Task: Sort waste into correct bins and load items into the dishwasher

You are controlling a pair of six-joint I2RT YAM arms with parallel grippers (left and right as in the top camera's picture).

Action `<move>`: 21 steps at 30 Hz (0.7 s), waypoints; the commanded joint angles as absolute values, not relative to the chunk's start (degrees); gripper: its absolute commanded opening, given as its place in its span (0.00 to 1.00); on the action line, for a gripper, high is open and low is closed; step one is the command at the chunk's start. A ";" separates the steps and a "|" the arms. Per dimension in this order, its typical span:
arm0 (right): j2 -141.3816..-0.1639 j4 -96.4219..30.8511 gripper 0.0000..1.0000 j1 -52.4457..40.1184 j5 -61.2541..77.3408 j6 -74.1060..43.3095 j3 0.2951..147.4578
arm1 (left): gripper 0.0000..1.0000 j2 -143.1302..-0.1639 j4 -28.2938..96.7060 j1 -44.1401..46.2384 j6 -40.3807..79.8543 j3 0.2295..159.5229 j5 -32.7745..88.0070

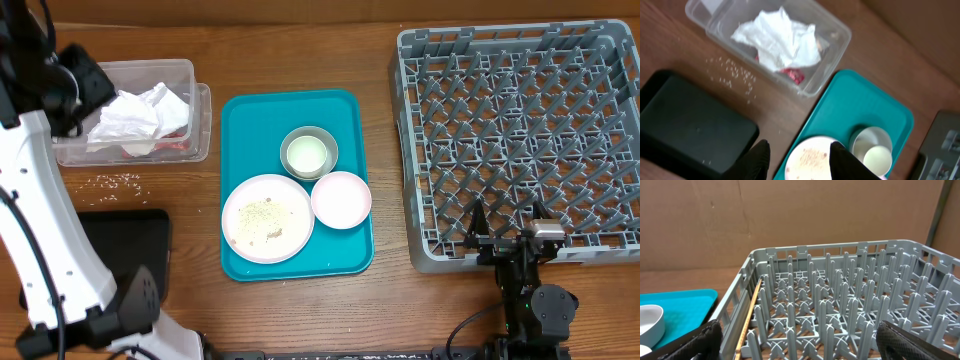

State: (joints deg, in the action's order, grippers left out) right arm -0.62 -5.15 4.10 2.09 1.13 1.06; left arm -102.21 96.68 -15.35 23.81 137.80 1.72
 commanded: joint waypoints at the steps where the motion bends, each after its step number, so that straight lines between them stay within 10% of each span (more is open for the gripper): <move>1: -0.16 -4.78 1.00 4.23 1.74 1.32 0.47 | 0.42 -97.36 96.82 -14.79 22.48 129.05 3.90; 21: -0.16 -4.80 1.00 4.23 1.74 1.32 0.47 | 0.64 -92.23 89.93 -12.23 24.34 106.21 0.21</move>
State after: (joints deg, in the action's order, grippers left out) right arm -0.62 -5.17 4.10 2.11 1.15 1.06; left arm -92.90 90.41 -10.92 23.59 106.41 3.66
